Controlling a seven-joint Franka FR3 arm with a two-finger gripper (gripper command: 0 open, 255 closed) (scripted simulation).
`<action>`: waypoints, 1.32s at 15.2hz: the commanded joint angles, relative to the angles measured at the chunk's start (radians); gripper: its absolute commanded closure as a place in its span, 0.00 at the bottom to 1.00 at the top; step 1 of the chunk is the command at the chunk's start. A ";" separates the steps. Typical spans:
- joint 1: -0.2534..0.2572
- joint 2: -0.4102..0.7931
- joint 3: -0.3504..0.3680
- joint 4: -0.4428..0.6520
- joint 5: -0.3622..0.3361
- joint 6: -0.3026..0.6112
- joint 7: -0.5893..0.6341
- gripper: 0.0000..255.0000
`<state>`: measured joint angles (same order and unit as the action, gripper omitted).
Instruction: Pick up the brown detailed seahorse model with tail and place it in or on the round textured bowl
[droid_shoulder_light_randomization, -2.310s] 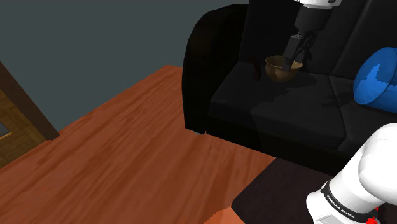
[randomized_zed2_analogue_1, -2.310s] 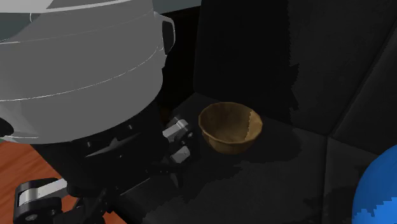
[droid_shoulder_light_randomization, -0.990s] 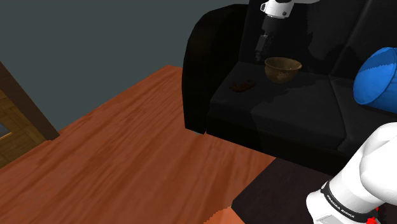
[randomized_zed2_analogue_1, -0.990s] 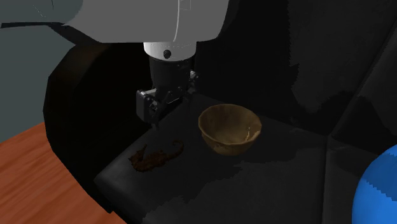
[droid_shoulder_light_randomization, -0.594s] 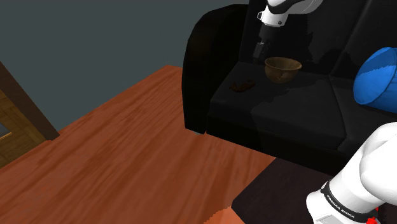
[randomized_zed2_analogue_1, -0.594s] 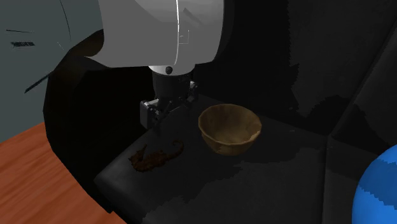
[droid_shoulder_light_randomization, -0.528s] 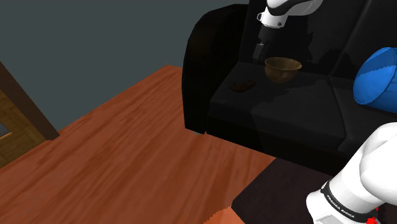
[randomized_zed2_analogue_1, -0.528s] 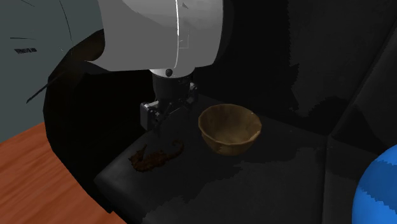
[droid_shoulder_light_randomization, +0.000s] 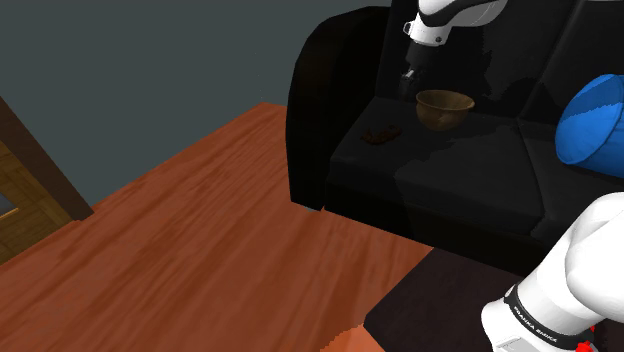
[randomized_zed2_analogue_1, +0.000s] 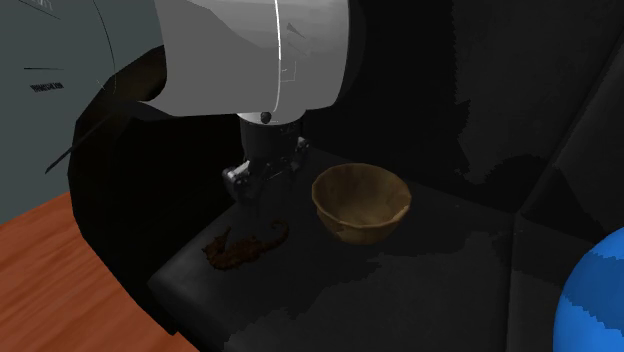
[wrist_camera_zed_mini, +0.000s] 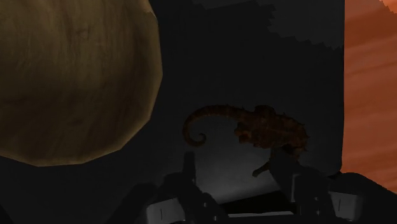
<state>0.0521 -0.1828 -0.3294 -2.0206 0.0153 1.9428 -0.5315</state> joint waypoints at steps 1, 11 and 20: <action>0.000 0.000 0.000 0.000 0.000 0.000 0.000 1.00; 0.008 0.002 0.017 -0.014 -0.008 0.016 0.039 0.00; 0.075 0.083 0.138 -0.065 -0.060 0.136 0.340 0.00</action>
<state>0.1240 -0.1143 -0.1971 -2.0871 -0.0426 2.0657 -0.2091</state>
